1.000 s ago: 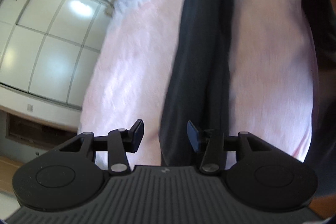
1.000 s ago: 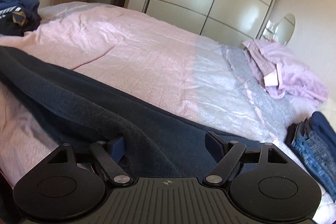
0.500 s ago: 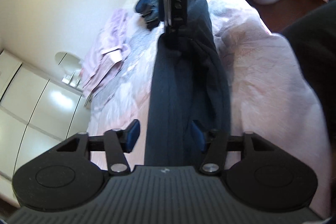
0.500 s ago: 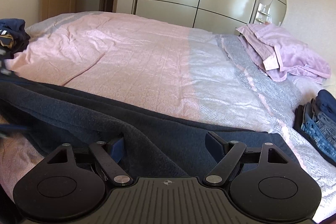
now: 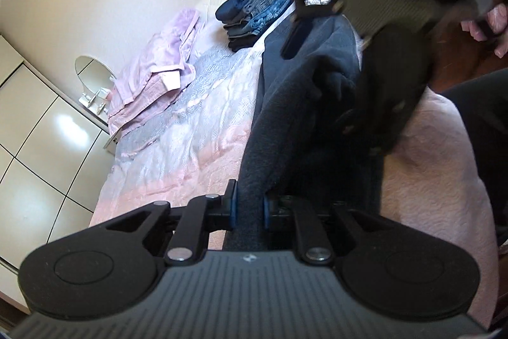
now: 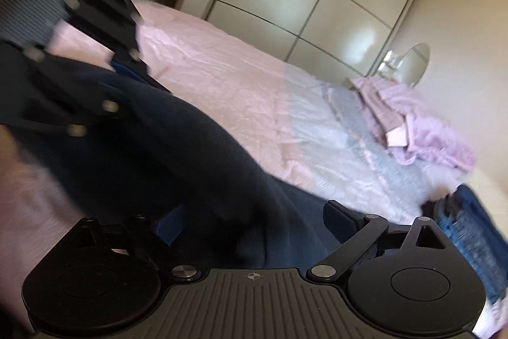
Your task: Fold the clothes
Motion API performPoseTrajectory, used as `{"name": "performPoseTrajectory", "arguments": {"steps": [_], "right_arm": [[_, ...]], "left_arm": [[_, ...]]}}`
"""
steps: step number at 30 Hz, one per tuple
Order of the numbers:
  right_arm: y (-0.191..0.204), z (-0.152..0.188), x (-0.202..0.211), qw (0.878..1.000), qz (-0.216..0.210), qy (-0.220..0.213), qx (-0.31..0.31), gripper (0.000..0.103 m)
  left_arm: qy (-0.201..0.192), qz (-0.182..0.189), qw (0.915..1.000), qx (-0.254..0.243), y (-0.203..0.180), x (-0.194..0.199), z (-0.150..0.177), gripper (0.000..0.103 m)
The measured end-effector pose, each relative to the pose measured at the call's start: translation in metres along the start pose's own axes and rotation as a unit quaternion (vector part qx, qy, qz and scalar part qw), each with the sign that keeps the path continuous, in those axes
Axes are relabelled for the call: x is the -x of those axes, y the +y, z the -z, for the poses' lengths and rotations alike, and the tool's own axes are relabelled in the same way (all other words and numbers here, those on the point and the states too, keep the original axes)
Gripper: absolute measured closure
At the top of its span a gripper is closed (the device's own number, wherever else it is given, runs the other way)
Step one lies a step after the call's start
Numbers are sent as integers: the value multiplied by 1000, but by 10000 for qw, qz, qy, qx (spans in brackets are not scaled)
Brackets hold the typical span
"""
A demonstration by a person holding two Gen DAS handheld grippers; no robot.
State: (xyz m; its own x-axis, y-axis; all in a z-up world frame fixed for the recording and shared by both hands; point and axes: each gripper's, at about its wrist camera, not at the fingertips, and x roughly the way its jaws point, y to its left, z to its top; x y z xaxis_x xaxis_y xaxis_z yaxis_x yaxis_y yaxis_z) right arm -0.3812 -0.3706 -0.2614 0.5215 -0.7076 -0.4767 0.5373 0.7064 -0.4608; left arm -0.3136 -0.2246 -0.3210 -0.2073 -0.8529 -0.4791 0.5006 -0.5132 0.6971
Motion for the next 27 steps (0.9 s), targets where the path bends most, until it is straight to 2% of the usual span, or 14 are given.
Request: {"name": "performPoseTrajectory", "arguments": {"steps": [2,4,6,9,11,13,16,18,20,24,27], "right_arm": [[4,0,-16,9976,398,375,425,8],[0,7,-15,9916,656,724,846,8],[-8,16,6,9877,582,1032,1019,8],[-14,32,40,9855,607,1162,1082,8],[-12,40,44,9851,582,1237,1040,8],[-4,45,43,9835,491,1350,1099,9],[6,51,52,9868,397,1096,1127,8],[9,52,61,9901,310,856,1064,8],[9,46,78,9946,-42,532,889,8],[-6,26,109,9955,-896,-167,259,8],[-35,8,99,9913,-1188,-574,-35,9]], "left_arm": [[-30,-43,9999,-155,-7,3,1,89],[-52,-89,9991,-416,-19,3,4,89],[-67,-85,9973,-728,-34,1,7,87],[-78,27,9934,-1146,-61,-1,10,86],[-16,27,9896,-1437,-77,-1,13,84],[104,80,9886,-1500,-84,2,17,84],[191,157,9915,-1276,-84,15,22,84],[193,187,9930,-1151,-80,28,25,79],[188,315,9950,-926,-74,45,30,78],[134,764,9969,-162,-45,80,39,72],[228,976,9928,650,-7,101,54,67]]}}
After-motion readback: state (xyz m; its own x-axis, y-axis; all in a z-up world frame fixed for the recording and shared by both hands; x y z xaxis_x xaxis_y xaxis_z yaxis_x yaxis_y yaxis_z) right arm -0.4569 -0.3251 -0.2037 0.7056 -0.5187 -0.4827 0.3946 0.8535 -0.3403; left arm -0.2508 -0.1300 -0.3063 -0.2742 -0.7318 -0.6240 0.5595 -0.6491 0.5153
